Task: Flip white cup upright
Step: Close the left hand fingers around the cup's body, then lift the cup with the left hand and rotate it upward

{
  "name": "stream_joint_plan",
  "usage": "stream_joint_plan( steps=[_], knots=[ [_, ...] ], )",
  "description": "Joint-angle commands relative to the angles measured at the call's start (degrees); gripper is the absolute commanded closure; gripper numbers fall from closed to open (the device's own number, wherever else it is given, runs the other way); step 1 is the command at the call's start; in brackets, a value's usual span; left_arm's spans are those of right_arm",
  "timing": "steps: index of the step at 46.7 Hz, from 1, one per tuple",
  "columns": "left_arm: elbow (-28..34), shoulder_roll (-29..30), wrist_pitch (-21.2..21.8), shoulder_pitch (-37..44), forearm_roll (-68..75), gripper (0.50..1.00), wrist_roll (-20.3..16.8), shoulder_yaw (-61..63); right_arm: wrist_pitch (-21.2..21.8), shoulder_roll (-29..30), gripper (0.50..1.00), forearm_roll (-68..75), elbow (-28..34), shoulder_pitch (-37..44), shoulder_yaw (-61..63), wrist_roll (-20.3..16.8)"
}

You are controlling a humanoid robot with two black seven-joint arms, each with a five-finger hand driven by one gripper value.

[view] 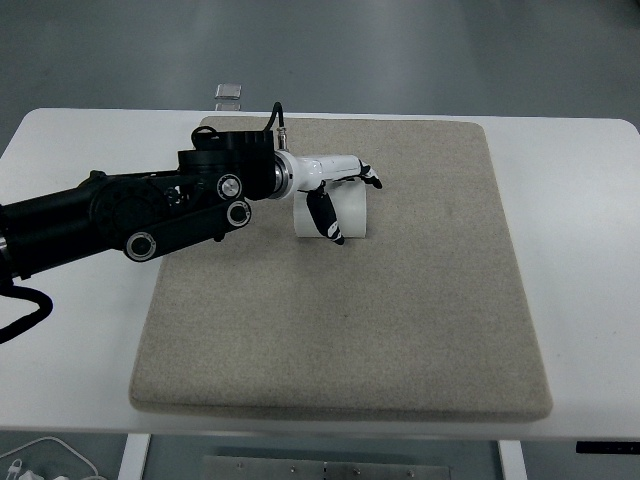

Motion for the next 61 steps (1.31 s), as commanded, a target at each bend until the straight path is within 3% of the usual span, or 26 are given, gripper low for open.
stream_joint_plan(
  steps=[1,21,24,30,50,61],
  knots=[
    [0.31,0.00,-0.03,0.09,0.36,0.593,-0.09,0.03,0.01,0.00,0.572,0.01,0.00,0.00,0.00,0.00],
    [0.84,0.09,-0.20,0.00,1.76,0.759,0.09,0.11,0.01,0.00,0.572,0.01,0.00,0.00,0.09,0.00],
    [0.84,0.09,-0.20,0.00,1.94,0.829,0.09,0.11,0.09,0.00,0.572,0.01,0.00,0.00,0.00,0.00],
    [0.76,0.18,-0.20,-0.09,1.94,0.896,0.09,-0.59,0.01,0.00,0.572,0.01,0.00,0.00,0.00,0.00],
    [0.67,0.88,-0.47,-0.35,0.01,0.907,-0.70,-7.79,0.01,0.00,0.572,0.01,0.00,0.00,0.00,0.00],
    [1.54,1.06,0.15,1.23,-10.88,0.909,-3.51,-13.50,0.01,0.00,0.572,0.01,0.00,0.00,0.00,0.00]
  ],
)
